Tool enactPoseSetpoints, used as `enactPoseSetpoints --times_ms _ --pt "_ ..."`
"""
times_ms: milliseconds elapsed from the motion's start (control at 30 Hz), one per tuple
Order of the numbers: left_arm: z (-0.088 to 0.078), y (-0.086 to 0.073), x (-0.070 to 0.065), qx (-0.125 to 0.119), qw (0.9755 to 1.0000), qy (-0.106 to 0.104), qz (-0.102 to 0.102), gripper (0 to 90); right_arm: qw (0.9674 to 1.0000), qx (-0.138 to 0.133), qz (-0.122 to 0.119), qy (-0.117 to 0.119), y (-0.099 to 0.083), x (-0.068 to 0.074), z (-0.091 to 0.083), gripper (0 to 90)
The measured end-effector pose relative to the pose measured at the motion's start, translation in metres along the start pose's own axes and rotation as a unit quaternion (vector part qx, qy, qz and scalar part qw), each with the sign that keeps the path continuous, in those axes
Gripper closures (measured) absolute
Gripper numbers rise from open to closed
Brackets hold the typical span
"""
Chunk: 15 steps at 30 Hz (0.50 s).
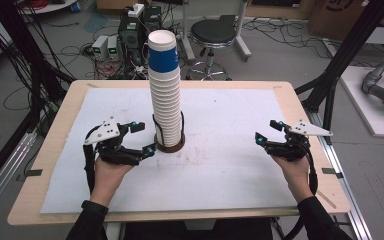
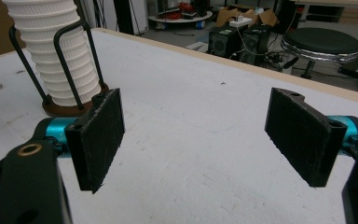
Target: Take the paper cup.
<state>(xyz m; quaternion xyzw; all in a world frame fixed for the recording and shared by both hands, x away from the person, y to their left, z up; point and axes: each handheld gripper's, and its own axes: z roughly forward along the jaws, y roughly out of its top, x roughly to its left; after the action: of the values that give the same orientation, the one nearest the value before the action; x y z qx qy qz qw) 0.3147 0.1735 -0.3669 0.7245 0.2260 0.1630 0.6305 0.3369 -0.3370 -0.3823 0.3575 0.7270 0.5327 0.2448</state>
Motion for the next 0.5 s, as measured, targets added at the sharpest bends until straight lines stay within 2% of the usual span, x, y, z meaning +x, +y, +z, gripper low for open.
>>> enactPoseSetpoints --times_ms 333,467,500 --pt "-0.001 0.006 0.000 -0.008 1.0000 0.000 0.003 16.1 1.0000 -0.007 -0.004 -0.004 0.001 -0.001 -0.002 20.2" --pt "-0.001 0.013 0.001 -0.017 0.9999 0.001 0.001 14.1 0.9999 -0.005 -0.008 -0.005 0.001 -0.001 -0.003 20.2" --pt "-0.001 0.018 0.002 -0.026 0.9997 0.002 0.004 14.1 1.0000 -0.004 -0.007 -0.005 0.001 -0.001 -0.003 20.2"
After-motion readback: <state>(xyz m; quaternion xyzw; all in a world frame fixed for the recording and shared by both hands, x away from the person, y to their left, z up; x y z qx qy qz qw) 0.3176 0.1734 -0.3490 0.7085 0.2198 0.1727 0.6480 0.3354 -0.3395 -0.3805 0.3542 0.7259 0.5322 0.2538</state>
